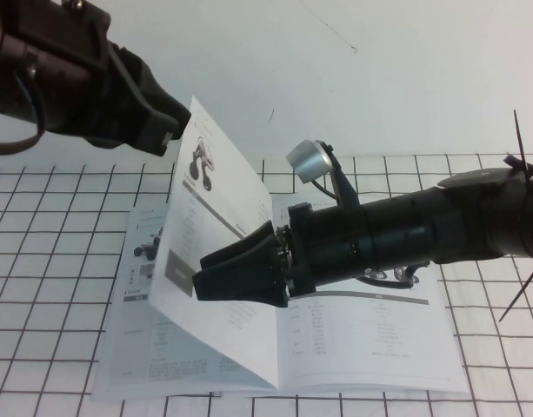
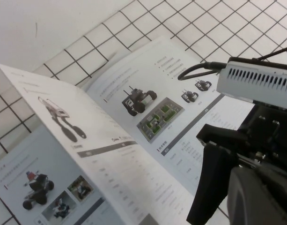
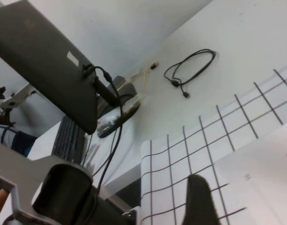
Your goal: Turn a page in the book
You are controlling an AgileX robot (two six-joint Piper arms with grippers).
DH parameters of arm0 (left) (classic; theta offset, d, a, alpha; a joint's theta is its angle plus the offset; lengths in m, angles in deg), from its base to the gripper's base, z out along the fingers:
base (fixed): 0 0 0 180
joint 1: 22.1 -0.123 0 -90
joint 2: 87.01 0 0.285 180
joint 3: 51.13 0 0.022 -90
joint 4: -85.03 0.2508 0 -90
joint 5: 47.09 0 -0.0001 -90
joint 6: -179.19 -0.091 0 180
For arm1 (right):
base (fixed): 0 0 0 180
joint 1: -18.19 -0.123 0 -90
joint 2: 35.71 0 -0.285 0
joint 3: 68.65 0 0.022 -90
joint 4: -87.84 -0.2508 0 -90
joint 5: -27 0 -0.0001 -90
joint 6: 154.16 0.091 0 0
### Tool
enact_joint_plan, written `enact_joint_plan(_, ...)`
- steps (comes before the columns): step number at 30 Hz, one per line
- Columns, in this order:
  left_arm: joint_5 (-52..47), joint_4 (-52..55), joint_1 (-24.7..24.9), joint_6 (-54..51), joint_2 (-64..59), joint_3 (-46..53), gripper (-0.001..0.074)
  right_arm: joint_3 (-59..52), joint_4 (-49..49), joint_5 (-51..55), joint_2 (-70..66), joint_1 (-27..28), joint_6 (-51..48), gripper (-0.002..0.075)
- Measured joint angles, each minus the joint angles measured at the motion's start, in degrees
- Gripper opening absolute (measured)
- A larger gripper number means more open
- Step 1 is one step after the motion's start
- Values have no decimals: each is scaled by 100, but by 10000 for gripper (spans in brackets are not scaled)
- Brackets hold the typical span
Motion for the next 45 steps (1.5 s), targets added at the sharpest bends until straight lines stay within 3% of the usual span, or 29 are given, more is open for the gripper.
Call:
enact_joint_plan(7, -159, 0, 0, 9, 98, 0, -2, 183, 217, 226, -9, -14, -10, 375)
enact_joint_plan(13, -322, 51, 0, 22, 411, -10, -2, 734, 1313, 303, 40, 291, 487, 97)
enact_joint_plan(17, -438, 184, 0, 113, 802, -10, -2, 1308, 2102, 312, 338, 816, 1191, 22)
enact_joint_plan(23, -497, 548, 0, 407, 1253, -10, -2, 1527, 3740, -143, 1378, 1342, 2269, 5)
enact_joint_plan(28, -424, 720, 0, 533, 1552, 140, -2, 1527, 5902, -565, 2360, 1415, 3722, 3)
enact_joint_plan(32, -53, 735, 0, 622, 1798, 866, -2, 1527, 7211, -629, 3097, 1424, 4881, 1)
enact_joint_plan(37, 637, 428, 0, 651, 2360, 2031, -2, 1527, 8239, -657, 4067, 1424, 5840, 1)
enact_joint_plan(45, 1612, -5, 0, 939, 4064, 3781, -2, 903, 9043, -752, 5795, 1424, 6616, 1)
